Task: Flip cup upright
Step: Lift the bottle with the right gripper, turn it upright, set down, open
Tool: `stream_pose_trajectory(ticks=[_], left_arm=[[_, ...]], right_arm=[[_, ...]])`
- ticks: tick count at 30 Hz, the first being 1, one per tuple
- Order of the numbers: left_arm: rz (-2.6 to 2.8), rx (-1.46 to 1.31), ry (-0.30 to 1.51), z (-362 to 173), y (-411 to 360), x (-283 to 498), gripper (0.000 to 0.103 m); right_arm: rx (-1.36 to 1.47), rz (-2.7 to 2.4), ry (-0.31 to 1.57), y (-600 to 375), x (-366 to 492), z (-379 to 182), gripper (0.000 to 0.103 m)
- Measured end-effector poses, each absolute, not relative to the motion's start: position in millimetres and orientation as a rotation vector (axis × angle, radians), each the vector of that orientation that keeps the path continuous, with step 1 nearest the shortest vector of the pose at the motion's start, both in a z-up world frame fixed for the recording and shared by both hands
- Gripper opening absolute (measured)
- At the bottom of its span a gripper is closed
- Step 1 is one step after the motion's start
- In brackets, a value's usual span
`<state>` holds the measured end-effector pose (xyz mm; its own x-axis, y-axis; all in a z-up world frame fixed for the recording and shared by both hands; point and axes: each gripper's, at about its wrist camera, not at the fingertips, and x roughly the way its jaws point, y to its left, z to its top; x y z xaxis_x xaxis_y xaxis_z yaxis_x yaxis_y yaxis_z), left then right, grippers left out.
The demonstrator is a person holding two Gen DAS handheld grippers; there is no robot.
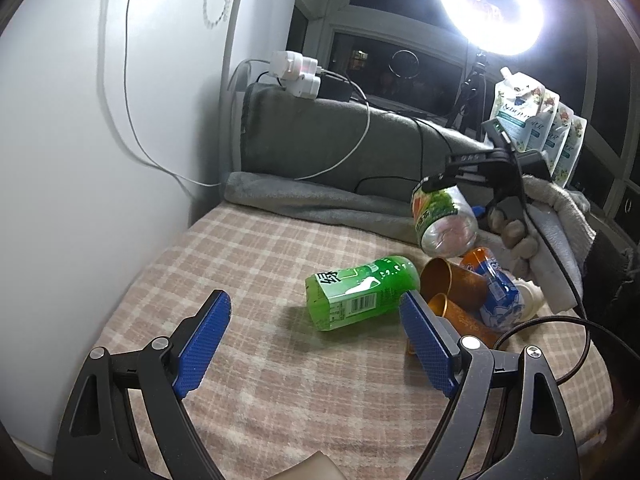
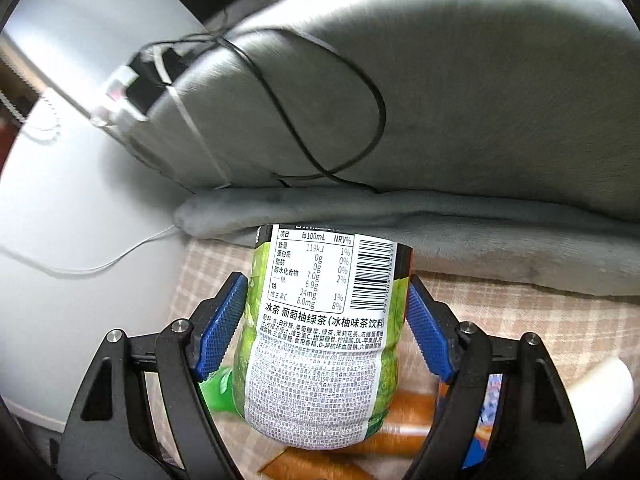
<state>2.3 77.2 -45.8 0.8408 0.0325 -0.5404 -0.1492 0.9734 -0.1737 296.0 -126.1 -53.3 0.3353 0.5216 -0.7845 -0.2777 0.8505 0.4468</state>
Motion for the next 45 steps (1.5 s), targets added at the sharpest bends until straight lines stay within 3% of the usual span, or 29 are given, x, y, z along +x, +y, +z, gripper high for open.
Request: stream_pose_trajectory(ticks=[13, 20, 28, 45], left_arm=[[0.031, -0.200, 0.544, -35.1, 54.6, -11.4, 0.086], [-0.019, -0.186, 0.548, -32.7, 36.2, -12.5, 0.086], [-0.088, -0.168, 0.574, -33.8, 12.2, -9.7, 0.086], [-0.159, -0.138, 0.631, -39.6, -17.2, -3.0, 0.086]], right_arm=[[0.302, 0.541, 1.030, -210.7, 194.6, -9.7, 0.081], [0.298, 0.536, 1.049, -238.9, 136.9, -27.3, 0.081], [0.374, 0.510, 1.171, -256.9, 91.2, -87.3, 0.081], [0.372, 0.446, 1.196, -263.3, 92.9, -120.2, 0.084]])
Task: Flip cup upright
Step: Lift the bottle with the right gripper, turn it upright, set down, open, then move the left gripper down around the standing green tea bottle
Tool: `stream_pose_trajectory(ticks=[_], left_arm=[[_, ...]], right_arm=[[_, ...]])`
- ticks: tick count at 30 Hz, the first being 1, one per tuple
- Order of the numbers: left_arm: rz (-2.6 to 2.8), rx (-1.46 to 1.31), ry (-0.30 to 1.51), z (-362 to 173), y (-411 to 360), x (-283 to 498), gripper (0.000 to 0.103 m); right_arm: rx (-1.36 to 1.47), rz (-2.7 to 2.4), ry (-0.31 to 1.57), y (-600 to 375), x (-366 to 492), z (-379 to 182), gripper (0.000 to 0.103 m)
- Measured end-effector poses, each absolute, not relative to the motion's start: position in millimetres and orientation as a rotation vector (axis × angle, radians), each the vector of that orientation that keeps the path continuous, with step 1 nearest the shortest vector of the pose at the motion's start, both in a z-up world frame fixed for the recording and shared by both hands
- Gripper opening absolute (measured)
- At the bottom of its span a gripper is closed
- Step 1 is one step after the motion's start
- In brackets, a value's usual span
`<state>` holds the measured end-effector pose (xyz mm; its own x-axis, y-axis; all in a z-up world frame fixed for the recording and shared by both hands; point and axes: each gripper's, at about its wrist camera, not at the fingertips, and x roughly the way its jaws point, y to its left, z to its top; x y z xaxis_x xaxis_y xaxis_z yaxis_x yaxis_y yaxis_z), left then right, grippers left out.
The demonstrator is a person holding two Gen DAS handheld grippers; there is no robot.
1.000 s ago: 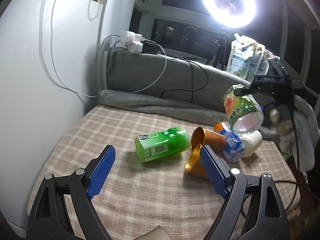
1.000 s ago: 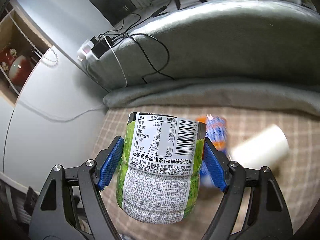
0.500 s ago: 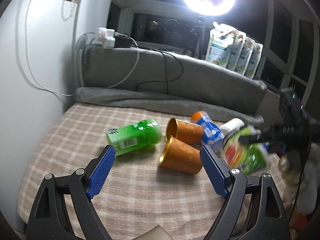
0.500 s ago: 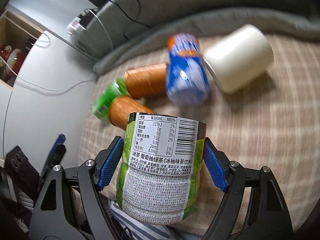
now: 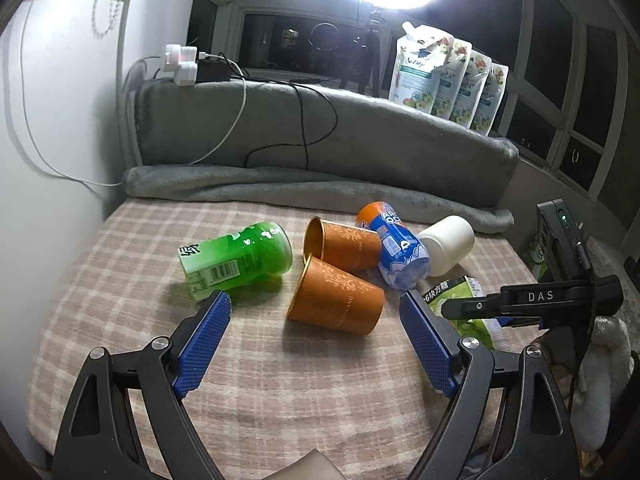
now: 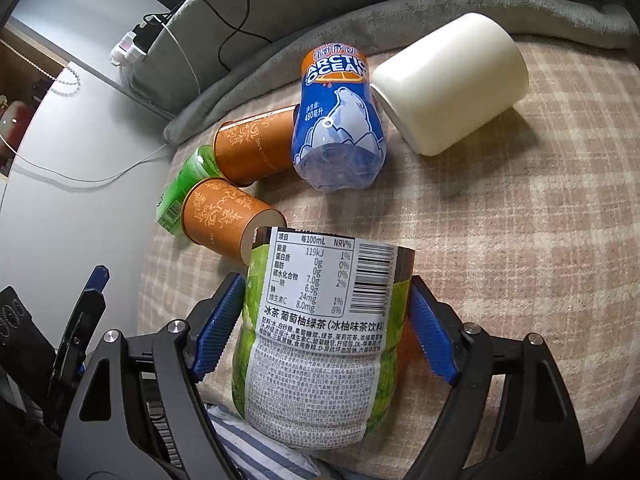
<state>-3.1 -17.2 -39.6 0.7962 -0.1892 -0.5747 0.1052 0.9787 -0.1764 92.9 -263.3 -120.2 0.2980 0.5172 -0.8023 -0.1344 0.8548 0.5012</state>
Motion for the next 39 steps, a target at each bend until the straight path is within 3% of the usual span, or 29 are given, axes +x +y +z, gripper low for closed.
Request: stream_pose_trajectory(ticks=[9, 20, 28, 39], left_arm=[[-0.183, -0.142, 0.653, -42.0, -22.2, 1.6, 0.086], [-0.314, -0.212, 0.757, -51.6, -32.8, 17.1, 0.086], [-0.528, -0.413, 0.990, -69.2, -56.1, 54.0, 0.086], [-0.554, -0.523, 1.157, -95.0, -84.5, 92.0, 0.086]], right_arm=[[0.328, 0.437, 1.171, -258.8, 95.1, -115.4, 0.091], [0.373, 0.380, 1.032, -297.6, 68.4, -88.0, 0.091], [0.454, 0.285, 0.981, -343.3, 28.9, -93.4, 0.091], [0.552, 0.211, 0.963, -383.7, 11.3, -102.6, 0.091]])
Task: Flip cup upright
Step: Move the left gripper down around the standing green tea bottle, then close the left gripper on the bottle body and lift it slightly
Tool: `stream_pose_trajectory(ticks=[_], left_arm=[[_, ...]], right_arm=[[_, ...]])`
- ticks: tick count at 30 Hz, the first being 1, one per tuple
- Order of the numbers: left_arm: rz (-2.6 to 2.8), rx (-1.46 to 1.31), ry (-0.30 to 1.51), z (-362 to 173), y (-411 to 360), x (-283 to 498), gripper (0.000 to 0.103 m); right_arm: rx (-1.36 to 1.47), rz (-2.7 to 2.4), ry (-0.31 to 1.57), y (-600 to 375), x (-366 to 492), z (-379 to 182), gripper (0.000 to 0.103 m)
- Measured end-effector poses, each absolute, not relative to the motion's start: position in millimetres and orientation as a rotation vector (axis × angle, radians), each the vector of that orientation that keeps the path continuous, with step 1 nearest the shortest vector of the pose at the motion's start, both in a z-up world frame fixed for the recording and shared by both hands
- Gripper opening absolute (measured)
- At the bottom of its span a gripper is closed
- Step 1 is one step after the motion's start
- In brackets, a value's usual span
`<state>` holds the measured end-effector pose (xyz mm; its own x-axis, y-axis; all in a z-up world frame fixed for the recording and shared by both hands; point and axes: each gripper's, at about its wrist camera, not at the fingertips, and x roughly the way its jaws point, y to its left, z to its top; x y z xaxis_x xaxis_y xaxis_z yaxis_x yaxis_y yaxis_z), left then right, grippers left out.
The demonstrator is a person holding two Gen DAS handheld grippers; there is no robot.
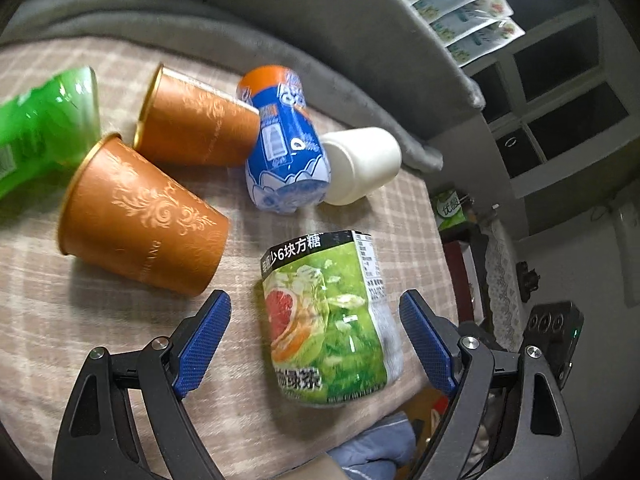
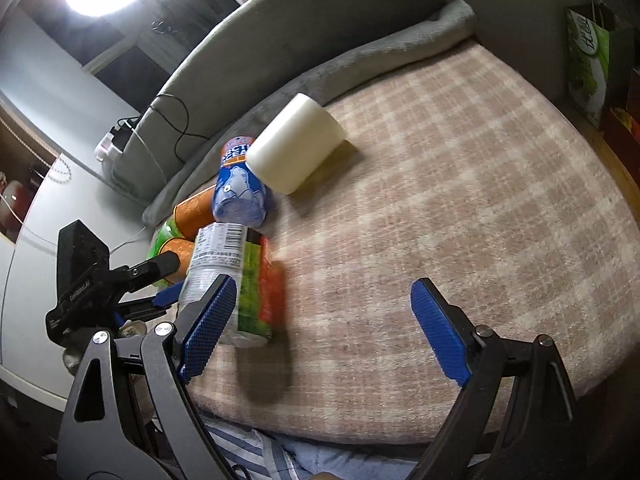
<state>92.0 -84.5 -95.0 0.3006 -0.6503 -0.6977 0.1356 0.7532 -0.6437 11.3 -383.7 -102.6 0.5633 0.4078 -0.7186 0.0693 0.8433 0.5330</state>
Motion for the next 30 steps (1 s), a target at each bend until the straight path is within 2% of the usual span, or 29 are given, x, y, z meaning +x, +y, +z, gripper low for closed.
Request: stream_pose_trajectory(ticks=[16, 21, 30], left_arm=[[-0.556, -0.520, 1.227, -109.1, -102.7, 120.3, 0.085], [-0.559, -0.497, 1.238, -111.4, -107.0, 119.8, 0.078], [-0.558, -0.447, 1.217, -104.9, -110.9, 116.0, 0.074]], right_arm=[[0.575, 0.199, 0.978, -391.5, 14.7, -111.0, 0.091], [0.593, 0.187, 0.980, -396.5, 15.3, -113.4, 0.091], [0.596, 0.185, 0.975, -397.9, 15.2, -112.7, 0.091]])
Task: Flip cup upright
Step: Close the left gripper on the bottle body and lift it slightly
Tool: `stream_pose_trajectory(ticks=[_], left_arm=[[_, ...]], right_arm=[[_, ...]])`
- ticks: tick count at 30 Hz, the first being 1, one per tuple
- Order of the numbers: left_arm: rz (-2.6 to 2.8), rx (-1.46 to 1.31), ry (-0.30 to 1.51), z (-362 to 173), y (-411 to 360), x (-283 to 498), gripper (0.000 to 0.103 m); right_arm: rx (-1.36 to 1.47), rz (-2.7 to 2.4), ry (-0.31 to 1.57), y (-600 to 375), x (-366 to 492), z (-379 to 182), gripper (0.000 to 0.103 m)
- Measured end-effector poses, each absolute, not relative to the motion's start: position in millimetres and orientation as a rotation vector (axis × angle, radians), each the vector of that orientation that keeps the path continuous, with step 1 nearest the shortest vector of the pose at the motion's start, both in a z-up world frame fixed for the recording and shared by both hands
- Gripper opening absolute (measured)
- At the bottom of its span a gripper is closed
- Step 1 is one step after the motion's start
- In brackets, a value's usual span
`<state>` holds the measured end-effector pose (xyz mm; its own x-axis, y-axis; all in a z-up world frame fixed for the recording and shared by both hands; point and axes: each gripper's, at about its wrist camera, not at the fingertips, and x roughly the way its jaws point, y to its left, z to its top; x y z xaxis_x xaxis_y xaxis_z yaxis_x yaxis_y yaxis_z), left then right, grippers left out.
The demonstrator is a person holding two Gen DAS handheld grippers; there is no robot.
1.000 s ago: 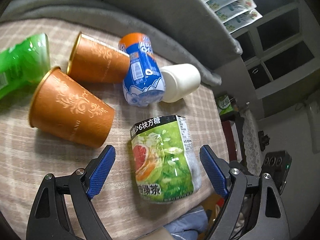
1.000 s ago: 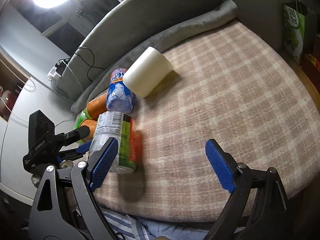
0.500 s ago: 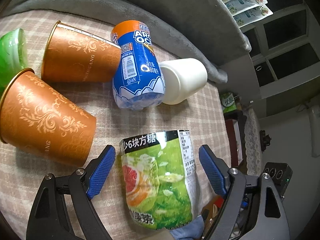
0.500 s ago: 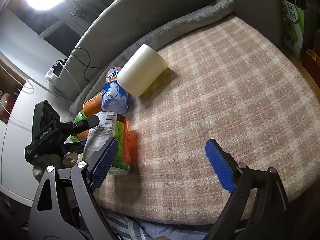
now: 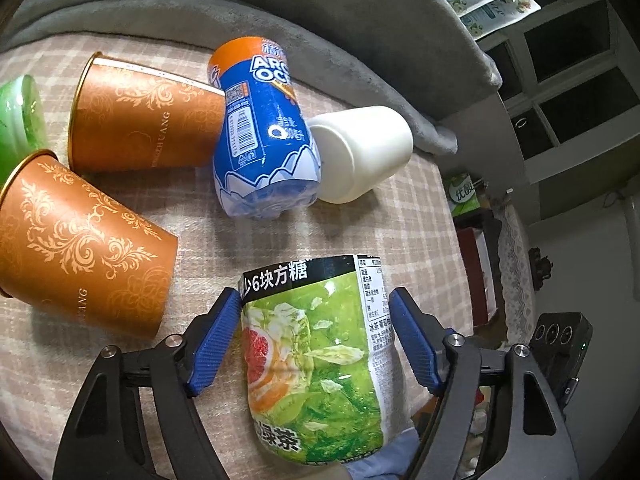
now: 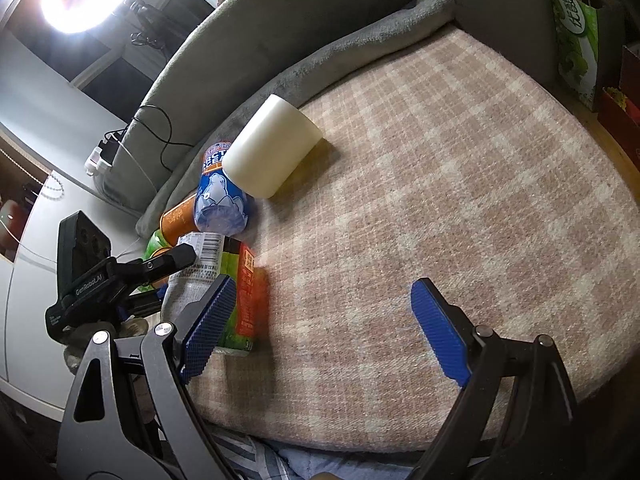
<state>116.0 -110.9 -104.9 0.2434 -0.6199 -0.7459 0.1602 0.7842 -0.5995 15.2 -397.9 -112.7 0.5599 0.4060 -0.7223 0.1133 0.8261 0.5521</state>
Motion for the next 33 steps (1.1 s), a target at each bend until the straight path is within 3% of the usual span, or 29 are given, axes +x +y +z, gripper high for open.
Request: stream_pose_trajectory(ticks=[13, 33], left_arm=[[-0.565, -0.393, 1.189, -99.0, -118.1, 114.4, 0.069], [-0.538, -0.251, 0.977, -64.1, -118.4, 79.1, 0.068]], right_arm=[[0.596, 0.171, 0.953, -398.5, 11.4, -107.2, 0.091], [0.588, 0.176, 0.946, -391.6, 11.9, -105.5, 0.091]])
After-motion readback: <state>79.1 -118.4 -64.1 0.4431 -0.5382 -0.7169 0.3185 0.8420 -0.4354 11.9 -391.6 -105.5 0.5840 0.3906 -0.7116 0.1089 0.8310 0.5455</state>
